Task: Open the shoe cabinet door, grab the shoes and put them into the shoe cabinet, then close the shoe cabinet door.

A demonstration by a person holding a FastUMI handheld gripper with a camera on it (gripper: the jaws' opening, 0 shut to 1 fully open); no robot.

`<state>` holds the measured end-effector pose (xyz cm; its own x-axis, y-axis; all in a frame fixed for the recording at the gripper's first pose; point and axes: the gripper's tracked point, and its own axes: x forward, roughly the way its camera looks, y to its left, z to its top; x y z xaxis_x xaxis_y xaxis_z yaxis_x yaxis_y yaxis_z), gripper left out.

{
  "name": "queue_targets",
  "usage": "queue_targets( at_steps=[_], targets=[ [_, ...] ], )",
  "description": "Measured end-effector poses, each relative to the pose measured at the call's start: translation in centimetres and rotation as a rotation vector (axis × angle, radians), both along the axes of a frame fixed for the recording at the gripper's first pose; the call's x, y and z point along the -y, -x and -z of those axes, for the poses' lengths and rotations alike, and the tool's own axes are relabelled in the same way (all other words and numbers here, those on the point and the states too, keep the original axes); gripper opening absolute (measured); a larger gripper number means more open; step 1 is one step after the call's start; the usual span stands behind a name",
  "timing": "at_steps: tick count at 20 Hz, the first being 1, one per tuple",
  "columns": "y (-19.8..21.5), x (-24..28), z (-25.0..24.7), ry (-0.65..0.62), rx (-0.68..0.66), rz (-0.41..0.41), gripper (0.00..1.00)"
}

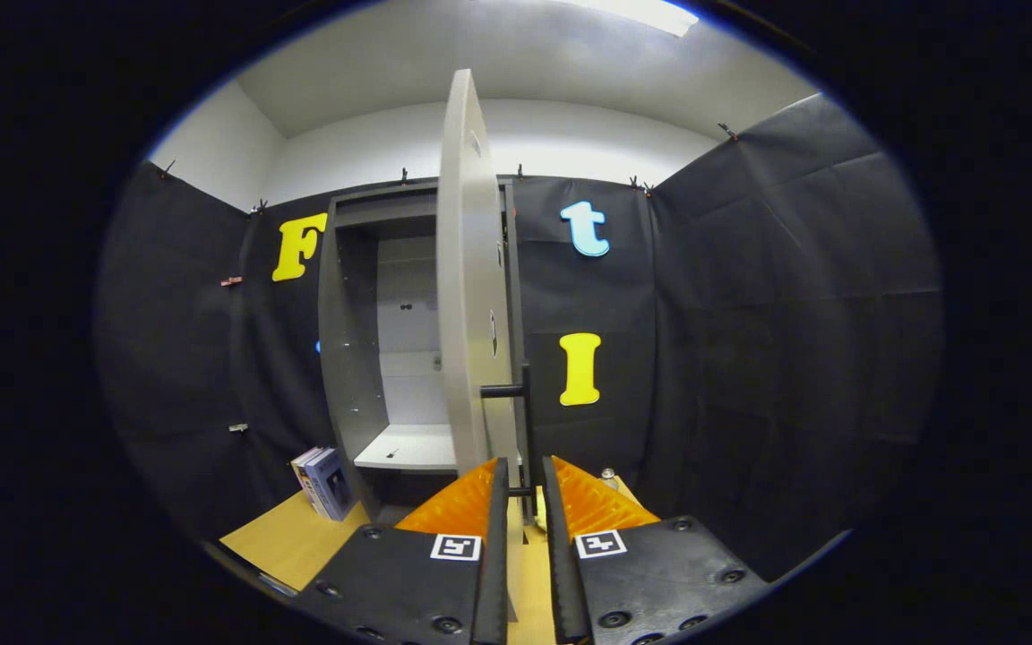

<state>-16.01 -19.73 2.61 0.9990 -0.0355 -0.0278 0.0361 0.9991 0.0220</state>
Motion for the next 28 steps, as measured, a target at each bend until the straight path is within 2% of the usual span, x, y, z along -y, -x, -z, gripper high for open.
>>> queue_targets(
  at_steps=[4,9,14,19,24,26,28],
  targets=[
    [1.3,0.2,1.8,-0.024,-0.050,-0.015,0.23],
    [0.7,-4.8,6.9,-0.034,-0.152,-0.115,0.23],
    [0.0,-9.3,12.1,-0.030,-0.189,-0.168,0.24],
    [-0.8,-14.5,20.6,-0.021,-0.289,-0.191,0.24],
    [-1.4,-18.3,30.0,-0.011,-0.422,-0.180,0.24],
    [-1.7,-19.5,34.2,0.006,-0.489,-0.171,0.39],
    [-1.9,-20.3,37.5,0.005,-0.547,-0.159,0.39]
  ],
)
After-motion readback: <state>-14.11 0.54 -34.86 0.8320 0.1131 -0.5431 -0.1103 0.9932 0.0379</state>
